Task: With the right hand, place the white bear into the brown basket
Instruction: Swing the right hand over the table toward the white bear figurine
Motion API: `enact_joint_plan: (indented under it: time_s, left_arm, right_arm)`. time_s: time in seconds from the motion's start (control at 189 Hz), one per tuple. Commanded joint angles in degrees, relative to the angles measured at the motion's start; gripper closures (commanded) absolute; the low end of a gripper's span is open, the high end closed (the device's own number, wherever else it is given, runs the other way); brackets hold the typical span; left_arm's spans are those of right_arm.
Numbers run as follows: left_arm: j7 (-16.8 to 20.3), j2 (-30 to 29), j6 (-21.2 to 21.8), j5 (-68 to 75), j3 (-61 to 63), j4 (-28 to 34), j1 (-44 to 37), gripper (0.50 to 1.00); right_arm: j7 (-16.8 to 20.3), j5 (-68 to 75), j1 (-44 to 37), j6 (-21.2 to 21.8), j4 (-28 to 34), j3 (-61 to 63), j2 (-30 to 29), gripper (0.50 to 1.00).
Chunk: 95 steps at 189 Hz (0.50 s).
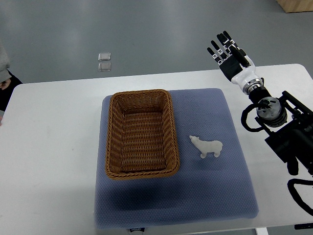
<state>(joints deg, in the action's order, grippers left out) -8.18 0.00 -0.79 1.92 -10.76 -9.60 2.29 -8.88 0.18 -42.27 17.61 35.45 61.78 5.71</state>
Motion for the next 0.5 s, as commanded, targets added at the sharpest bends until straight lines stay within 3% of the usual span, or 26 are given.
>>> enact_joint_plan:
  time_s: [0.0, 0.349, 0.497]
  left_arm:
    - [0.0, 0.0, 0.0, 0.0, 0.6, 0.0, 0.0, 0.5]
    - [0.4, 0.0, -0.1, 0.1, 0.6, -0.6, 0.0, 0.5]
    - [0.3, 0.0, -0.2, 0.1, 0.6, -0.6, 0.1, 0.5]
  right_arm:
    - [0.0, 0.0, 0.0, 0.1, 0.1, -0.1, 0.0, 0.576]
    - [0.4, -9.2, -0.2, 0.1, 3.3, -0.2, 1.1, 0.576]
    - [5.2, -19.2, -2.0, 0.8, 8.8, -3.8, 5.8, 0.576]
